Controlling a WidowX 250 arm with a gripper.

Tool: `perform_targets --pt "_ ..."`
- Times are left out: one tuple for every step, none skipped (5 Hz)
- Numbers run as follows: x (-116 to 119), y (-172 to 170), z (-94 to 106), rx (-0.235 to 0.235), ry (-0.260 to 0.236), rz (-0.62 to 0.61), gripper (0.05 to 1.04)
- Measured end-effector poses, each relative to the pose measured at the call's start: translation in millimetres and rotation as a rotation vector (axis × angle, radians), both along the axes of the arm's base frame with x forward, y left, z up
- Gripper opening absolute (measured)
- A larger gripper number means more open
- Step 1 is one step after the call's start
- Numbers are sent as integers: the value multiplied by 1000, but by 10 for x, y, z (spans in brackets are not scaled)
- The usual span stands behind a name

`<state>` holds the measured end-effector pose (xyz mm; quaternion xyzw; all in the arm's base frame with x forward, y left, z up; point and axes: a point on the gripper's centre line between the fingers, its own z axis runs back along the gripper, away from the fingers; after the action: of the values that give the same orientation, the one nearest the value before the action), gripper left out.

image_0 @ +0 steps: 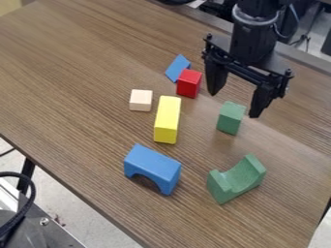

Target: Put the green cube down next the blue arch

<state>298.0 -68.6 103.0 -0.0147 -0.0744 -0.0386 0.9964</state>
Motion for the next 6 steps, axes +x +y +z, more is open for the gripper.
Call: perform_targets --pt "-29 7 -83 6 28 2 1000" --pt "98 -62 -214 11 34 13 1000" --pt "212 -126 -279 -42 -8 162 1000" --pt "303 -219 -362 -61 4 204 1000" --pt "341 -267 -468 -68 47 280 1000" --pt "287 -244 -501 -40 81 303 1000"
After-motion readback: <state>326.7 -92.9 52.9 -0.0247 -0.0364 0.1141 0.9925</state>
